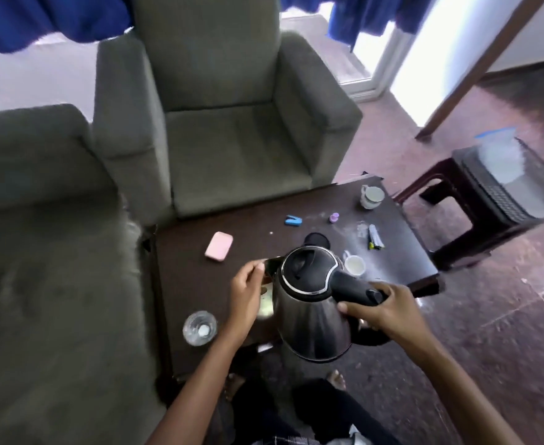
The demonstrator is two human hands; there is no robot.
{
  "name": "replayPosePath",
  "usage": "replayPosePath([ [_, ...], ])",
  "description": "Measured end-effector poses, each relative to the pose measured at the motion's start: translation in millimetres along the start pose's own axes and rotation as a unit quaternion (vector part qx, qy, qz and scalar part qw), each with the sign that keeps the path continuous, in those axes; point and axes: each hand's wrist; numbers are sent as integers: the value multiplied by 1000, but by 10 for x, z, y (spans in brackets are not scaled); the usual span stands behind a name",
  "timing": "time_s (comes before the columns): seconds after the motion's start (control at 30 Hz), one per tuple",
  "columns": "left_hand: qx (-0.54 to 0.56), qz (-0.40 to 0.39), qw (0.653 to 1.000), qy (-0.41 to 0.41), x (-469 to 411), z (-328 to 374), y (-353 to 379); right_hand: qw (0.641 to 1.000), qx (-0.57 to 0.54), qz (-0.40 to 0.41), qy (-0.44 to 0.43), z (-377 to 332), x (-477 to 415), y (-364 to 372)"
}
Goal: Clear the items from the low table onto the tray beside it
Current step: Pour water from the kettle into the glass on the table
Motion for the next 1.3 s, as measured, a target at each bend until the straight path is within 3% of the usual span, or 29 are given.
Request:
replayPosePath([
  [0.37,-107,-142,977,121,852,412,1909,986,-98,122,57,812,-228,-1788],
  [0.73,-125,-294,938,136,1861,693,3833,956,-137,244,92,1649,-518,-3496],
  [1.07,-140,-373,903,164,1973,796,5404,943,-143,281,105,2176,-1399,-4498],
  [1.3,-141,-351,917,130,1695,883,6587,950,-130,254,128,2366,-2449,-5085],
])
Point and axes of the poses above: each hand's wrist, its own x-axis away from the middle knuckle, its own y-axis out of the palm, z = x × y, and after that the axes turned 15 degrees about z, right-handed
